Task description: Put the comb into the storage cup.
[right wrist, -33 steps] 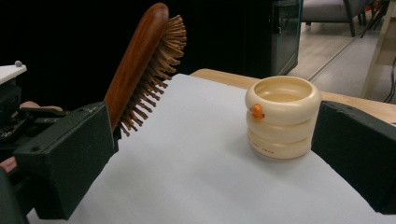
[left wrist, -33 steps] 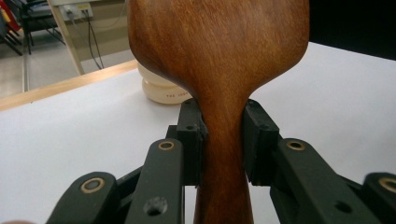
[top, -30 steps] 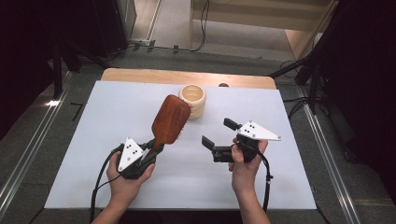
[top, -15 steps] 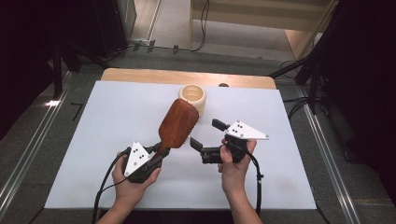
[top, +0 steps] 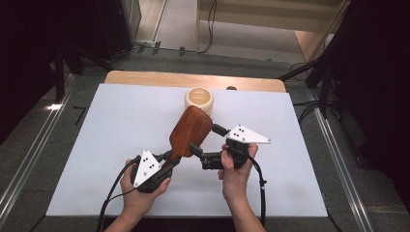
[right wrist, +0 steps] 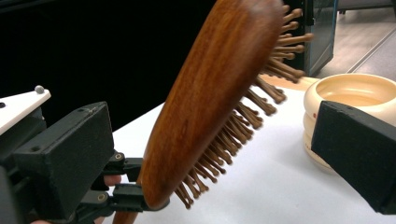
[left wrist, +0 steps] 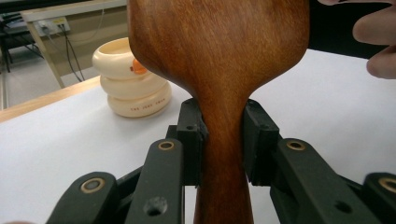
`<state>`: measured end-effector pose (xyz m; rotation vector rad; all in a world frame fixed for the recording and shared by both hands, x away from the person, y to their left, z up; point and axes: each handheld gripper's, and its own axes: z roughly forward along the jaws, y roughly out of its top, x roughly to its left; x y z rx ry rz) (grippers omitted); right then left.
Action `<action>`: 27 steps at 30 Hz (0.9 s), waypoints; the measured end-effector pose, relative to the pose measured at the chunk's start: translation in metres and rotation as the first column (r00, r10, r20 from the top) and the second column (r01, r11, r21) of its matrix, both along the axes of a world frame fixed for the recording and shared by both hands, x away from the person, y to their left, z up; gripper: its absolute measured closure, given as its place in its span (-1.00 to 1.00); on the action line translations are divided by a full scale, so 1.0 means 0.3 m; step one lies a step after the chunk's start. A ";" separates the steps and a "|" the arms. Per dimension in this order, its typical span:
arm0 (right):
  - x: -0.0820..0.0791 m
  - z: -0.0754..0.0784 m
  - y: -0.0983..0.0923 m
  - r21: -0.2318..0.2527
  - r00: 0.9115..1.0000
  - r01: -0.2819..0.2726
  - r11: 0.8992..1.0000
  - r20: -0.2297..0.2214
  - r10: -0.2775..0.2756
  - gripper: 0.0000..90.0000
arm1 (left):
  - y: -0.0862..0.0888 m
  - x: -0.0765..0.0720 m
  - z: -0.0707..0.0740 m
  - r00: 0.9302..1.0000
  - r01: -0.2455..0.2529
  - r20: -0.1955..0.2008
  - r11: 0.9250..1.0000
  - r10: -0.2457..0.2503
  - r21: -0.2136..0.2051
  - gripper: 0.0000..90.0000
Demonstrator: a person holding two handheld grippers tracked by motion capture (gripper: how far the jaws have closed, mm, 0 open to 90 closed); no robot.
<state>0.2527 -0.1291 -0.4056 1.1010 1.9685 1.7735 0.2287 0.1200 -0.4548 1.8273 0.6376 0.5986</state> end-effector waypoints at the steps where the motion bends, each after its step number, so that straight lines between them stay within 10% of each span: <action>1: 0.000 0.001 0.004 0.000 1.000 0.000 1.000 -0.003 0.000 -1.00 | -0.002 -0.001 0.000 1.000 0.003 0.001 1.000 -0.003 0.002 0.62; 19: 0.015 -0.002 0.036 0.035 0.998 -0.006 0.999 -0.059 0.008 -1.00 | -0.027 -0.023 0.003 0.999 0.041 0.021 0.999 -0.041 0.010 0.62; 27: 0.028 -0.005 0.042 0.091 0.994 -0.005 0.996 -0.107 0.015 -0.67 | -0.033 -0.031 0.005 0.998 0.050 0.039 0.999 -0.050 0.014 0.62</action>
